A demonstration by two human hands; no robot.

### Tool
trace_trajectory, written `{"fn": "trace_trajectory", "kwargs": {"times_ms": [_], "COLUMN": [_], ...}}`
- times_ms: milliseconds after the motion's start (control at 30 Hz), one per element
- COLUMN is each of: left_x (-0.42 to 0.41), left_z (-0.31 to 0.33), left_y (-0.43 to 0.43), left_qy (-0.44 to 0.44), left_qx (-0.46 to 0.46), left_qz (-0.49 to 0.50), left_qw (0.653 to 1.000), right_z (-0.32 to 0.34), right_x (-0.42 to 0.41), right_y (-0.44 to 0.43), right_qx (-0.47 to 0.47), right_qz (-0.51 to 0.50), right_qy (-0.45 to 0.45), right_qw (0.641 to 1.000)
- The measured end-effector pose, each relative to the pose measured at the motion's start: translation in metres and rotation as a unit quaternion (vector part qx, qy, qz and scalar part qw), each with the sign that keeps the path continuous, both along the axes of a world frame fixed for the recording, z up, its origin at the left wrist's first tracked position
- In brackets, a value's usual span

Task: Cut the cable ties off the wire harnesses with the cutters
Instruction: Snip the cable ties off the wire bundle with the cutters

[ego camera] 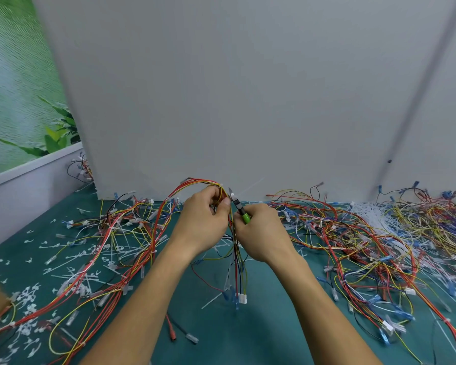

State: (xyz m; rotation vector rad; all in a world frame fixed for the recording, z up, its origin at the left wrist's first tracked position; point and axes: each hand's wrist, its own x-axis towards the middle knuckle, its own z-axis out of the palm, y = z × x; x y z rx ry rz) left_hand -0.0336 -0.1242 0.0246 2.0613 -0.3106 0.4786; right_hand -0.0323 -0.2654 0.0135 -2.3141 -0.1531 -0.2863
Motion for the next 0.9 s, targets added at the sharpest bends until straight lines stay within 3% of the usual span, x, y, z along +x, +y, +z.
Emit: {"fn": "trace_trajectory", "kwargs": {"times_ms": [900], "left_x": [0.0002], "left_z": [-0.0005], "left_y": [0.0002], "left_qy": [0.000], "left_qx": [0.013], "left_qz": [0.005], "left_qw": [1.000], "right_z": [-0.0001], "right_x": [-0.0004], "right_y": [-0.0019], "right_qx": [-0.010], "right_qz": [-0.001], "right_qy": [-0.003], "right_qw": [1.000]}}
